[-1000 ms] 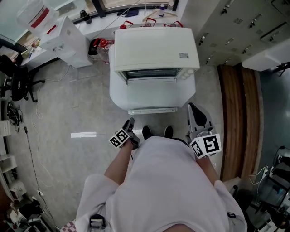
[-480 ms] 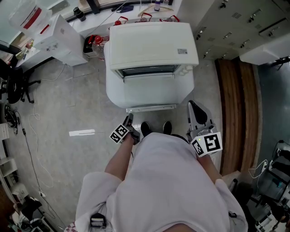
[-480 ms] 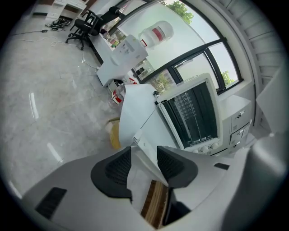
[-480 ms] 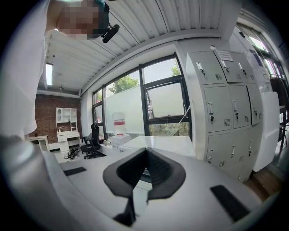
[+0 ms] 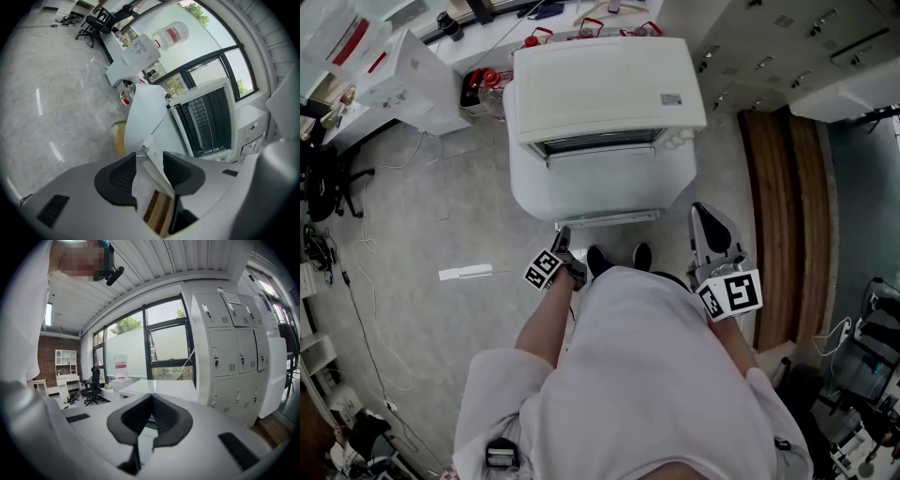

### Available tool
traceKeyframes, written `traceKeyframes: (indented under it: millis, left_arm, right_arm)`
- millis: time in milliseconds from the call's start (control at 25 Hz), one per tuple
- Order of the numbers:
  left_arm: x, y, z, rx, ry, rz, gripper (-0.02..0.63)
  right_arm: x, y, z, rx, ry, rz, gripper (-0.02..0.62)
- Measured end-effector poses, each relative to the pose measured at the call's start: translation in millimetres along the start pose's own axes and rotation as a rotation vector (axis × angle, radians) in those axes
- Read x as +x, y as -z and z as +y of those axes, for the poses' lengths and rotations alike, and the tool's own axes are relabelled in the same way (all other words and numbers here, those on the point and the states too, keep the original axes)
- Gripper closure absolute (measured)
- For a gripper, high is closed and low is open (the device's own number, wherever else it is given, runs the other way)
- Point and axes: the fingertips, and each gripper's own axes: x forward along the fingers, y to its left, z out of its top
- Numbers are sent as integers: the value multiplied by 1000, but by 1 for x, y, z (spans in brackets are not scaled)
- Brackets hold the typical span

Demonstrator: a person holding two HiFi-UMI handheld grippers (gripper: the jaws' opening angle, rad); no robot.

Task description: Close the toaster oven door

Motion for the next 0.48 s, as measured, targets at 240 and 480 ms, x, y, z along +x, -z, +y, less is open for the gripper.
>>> traceKeyframes:
  millis: [240, 480]
  left_arm:
    - [8, -2, 0, 3, -11, 0, 419]
    - [15, -6, 1, -9, -3, 0, 423]
  right_arm:
    - [0, -1, -8, 2, 22, 2, 588]
    - [-1, 0, -14, 4, 38, 6, 588]
